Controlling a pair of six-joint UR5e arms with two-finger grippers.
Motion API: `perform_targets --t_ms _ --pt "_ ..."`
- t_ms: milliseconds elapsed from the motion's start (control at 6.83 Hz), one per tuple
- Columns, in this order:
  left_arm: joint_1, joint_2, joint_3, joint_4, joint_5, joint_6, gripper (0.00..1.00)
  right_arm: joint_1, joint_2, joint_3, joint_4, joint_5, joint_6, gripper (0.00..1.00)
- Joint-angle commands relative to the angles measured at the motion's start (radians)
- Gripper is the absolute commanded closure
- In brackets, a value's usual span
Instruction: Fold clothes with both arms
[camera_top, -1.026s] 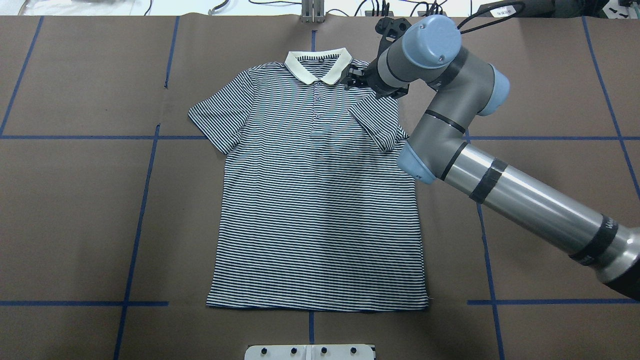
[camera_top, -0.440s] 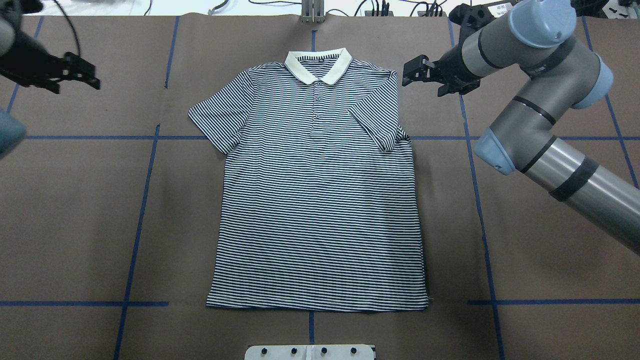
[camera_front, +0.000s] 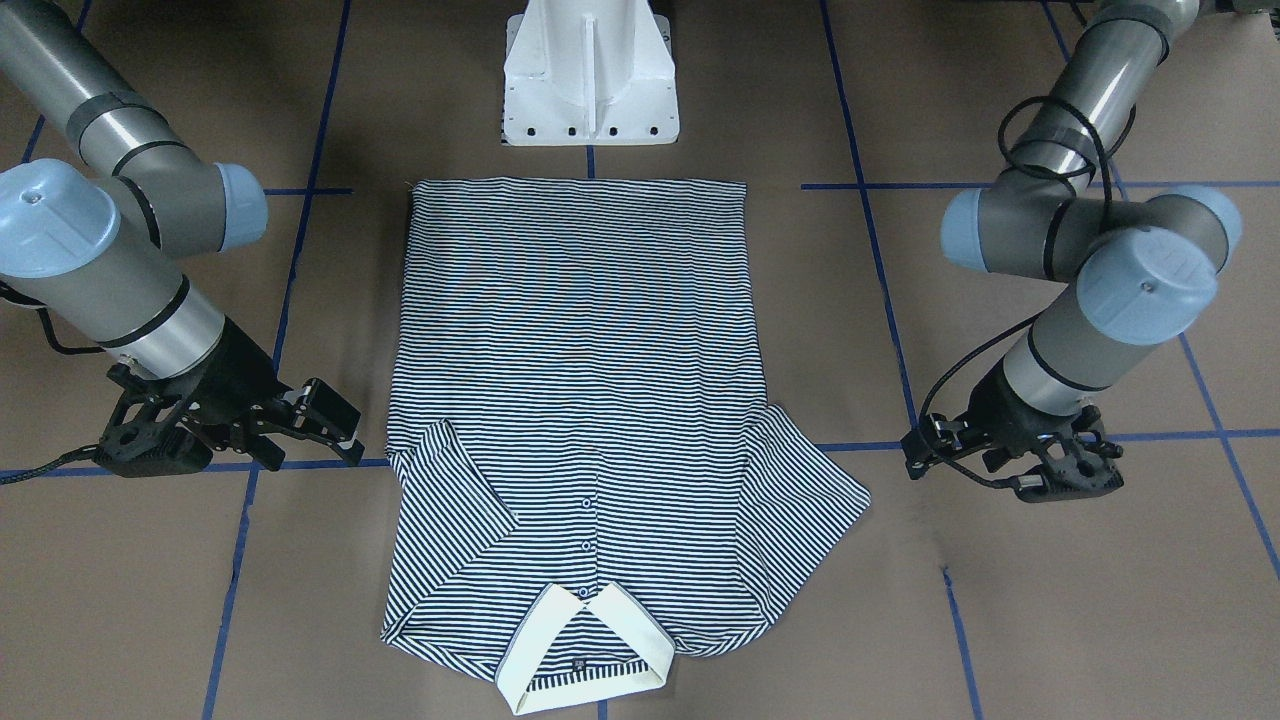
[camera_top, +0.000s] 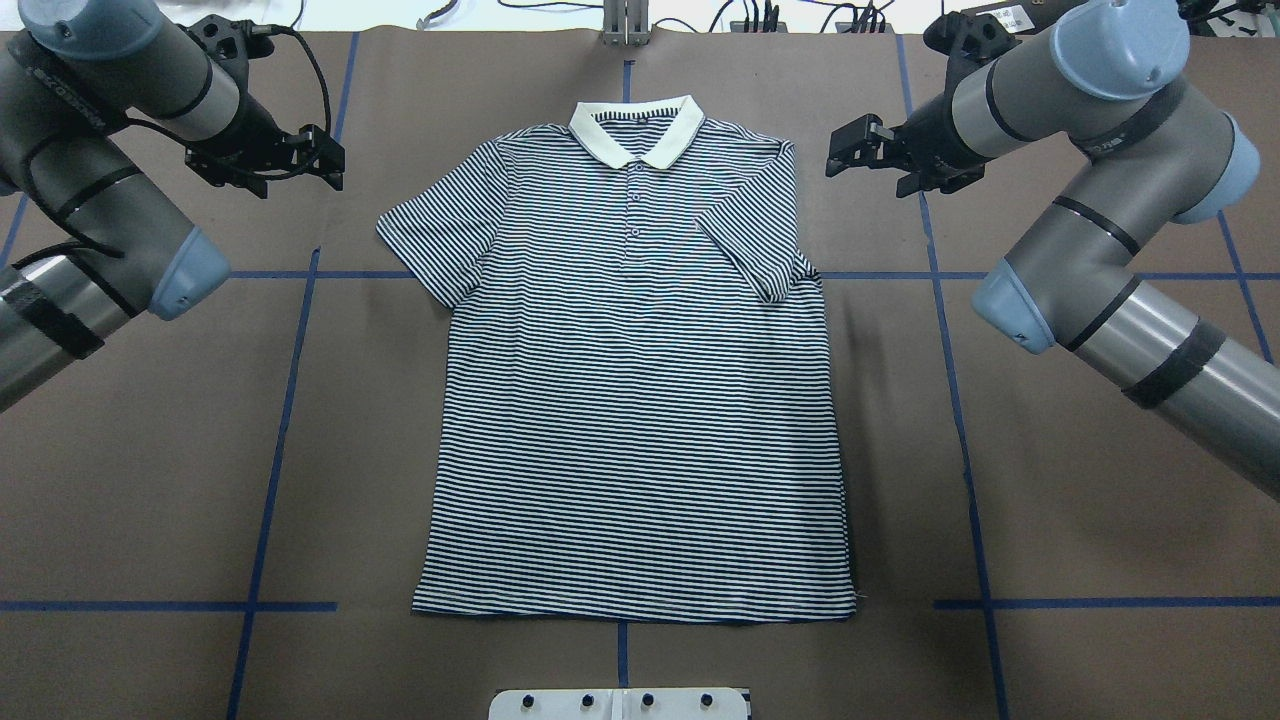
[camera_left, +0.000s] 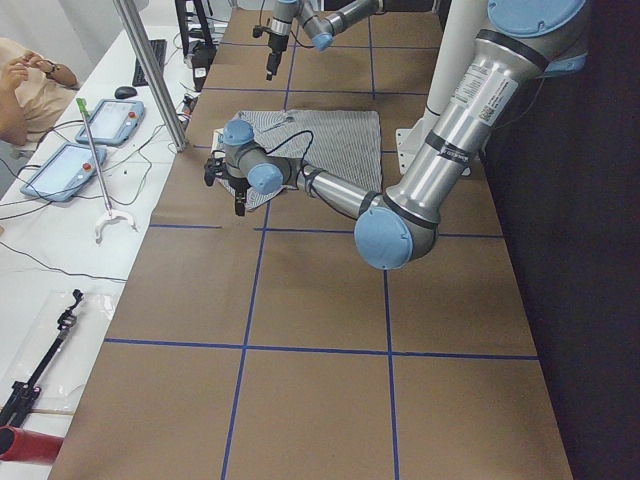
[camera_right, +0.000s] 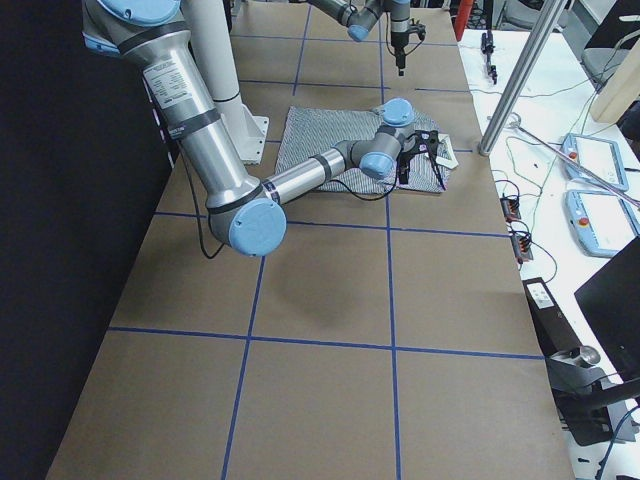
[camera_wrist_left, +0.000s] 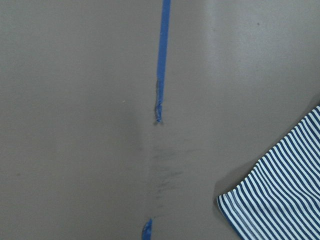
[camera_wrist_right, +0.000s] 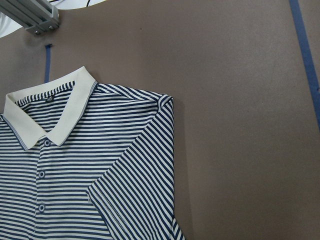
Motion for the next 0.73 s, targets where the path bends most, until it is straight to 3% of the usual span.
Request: perform_targets --t_ms 0,586 --pt "0.026 -0.043 0.071 -0.053 0.003 -0.005 0.08 0.002 -0.002 0.000 -0.001 0.000 0.000 0.00" --pt "0.090 -0.082 0.127 -0.071 0.092 -0.005 0.23 0.001 -0.004 -0.005 -0.001 -0.001 0.000 0.00"
